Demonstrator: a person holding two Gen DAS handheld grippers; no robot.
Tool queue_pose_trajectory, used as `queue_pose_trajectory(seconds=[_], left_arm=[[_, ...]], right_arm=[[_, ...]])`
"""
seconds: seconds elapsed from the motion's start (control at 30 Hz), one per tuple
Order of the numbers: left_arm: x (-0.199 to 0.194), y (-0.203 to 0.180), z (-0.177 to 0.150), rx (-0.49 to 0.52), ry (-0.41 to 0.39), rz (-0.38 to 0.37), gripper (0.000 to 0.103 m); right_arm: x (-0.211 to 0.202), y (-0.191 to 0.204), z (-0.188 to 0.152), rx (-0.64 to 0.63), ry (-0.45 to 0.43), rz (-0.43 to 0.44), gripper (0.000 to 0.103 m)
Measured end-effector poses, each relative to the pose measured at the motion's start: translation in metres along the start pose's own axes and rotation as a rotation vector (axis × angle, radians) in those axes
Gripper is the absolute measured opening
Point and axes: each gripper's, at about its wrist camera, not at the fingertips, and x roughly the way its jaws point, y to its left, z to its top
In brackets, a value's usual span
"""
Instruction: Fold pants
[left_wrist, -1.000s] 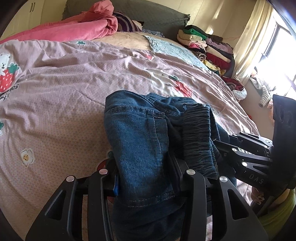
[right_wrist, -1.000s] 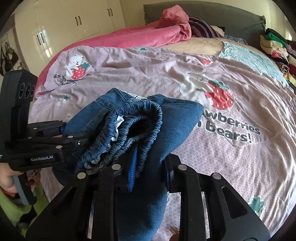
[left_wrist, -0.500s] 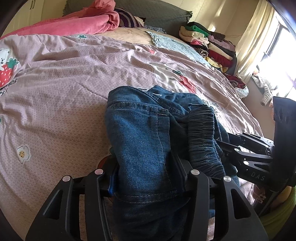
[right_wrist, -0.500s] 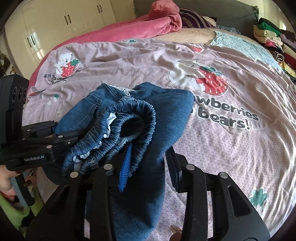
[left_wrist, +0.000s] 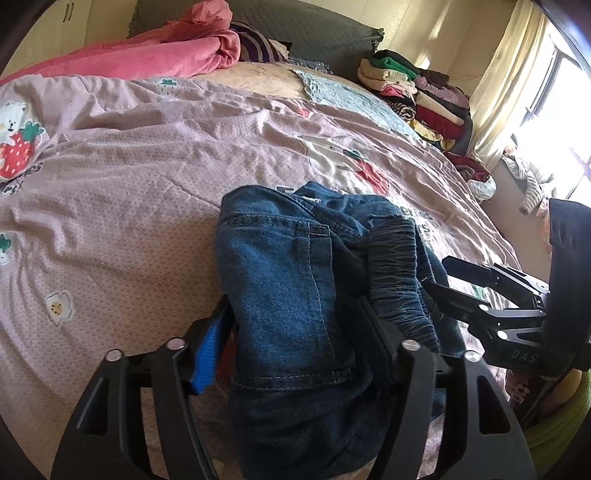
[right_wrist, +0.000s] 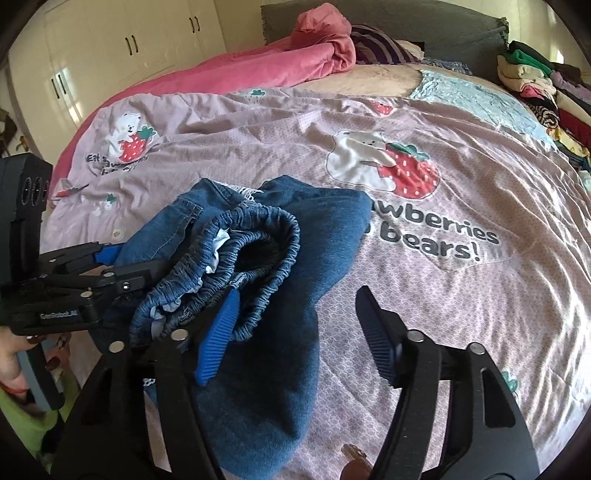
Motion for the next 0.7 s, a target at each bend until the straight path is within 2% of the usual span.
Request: queue_pose_trajectory(seconds=[0.23,0.3,0.47,0.53,0.7], left_arm=[[-0.007,0.002,0.0,-0.004,-0.008,0.005,0.072],[-0.008,0.002,0.0,-0.004,-0.011,0.009,0.076],[-0.012,0.003,0.0,-0.008,-0.016,0.008,0.076],[-0.017,0.004,0.0,-0.014,-0.025,0.008,0.084],[-0.03,0.006,0.002,-0.026,-0.052,0.001,0.084]], right_arm=[[-0.004,0.0,0.001,0.005,-0.009,-0.015,0.075],[-0.006,-0.001,0.002,0.009,-0.012,-0.018,0.077],[-0.01,0.0,0.003,0.011,-0.017,-0.019,0.082],[-0.013,0.0,0.003,0.009,-0.021,-0.022,0.086],[-0.02,0.0,0.003,0.021,-0.039,-0.042,0.089]])
